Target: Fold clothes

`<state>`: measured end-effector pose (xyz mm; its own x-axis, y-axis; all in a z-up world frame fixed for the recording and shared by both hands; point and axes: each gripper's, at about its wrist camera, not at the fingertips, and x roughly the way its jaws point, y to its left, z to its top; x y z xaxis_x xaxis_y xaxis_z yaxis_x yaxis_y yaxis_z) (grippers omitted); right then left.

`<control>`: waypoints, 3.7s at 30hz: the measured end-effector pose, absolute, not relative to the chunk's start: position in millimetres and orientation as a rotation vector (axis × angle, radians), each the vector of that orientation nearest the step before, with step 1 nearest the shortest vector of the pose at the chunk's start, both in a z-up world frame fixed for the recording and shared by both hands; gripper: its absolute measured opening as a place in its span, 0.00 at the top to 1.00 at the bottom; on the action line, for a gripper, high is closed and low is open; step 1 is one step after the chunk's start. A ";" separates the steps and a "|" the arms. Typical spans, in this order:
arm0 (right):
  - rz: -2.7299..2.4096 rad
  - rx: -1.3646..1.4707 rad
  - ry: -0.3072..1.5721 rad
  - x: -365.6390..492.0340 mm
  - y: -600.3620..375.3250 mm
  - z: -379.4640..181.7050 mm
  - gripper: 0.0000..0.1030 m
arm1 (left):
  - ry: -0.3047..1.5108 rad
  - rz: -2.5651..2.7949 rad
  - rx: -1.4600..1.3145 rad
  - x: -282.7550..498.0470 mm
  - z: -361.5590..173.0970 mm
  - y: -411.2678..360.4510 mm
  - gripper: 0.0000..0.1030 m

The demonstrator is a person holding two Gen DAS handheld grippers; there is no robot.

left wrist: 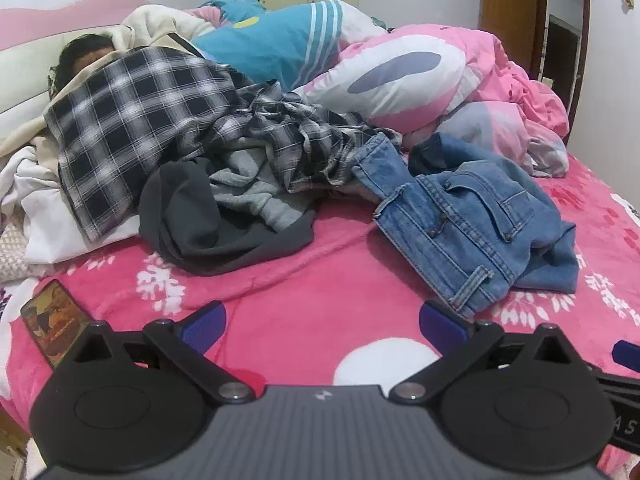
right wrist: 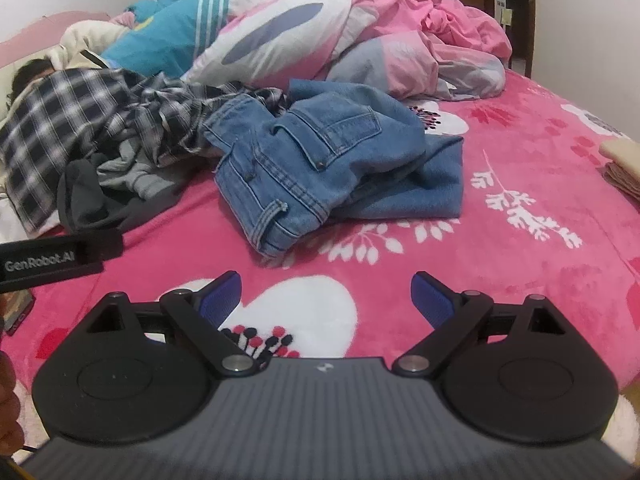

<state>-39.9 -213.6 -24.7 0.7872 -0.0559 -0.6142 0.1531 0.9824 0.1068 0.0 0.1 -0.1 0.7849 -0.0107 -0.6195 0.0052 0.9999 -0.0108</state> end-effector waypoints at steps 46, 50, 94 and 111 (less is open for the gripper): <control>-0.226 0.141 0.671 -39.9 -219.3 -23.2 0.01 | 0.698 0.044 0.015 1.1 -9.7 2.9 0.00; -0.227 0.145 0.673 -40.7 -220.5 -24.1 0.01 | 0.703 0.036 0.012 1.4 -11.0 2.5 0.00; -0.238 0.136 0.679 -39.4 -218.0 -28.1 0.01 | 0.705 0.013 0.021 1.8 -16.5 3.8 0.00; -0.144 0.168 0.545 -41.3 -236.0 -39.6 0.01 | 0.638 -0.103 -0.078 10.2 -30.0 6.5 0.00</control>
<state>-41.3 -236.0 -39.6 0.8459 -0.0916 -0.5255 0.1807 0.9761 0.1208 10.2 6.5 -30.0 0.7982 -0.1194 -0.5904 0.0714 0.9920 -0.1040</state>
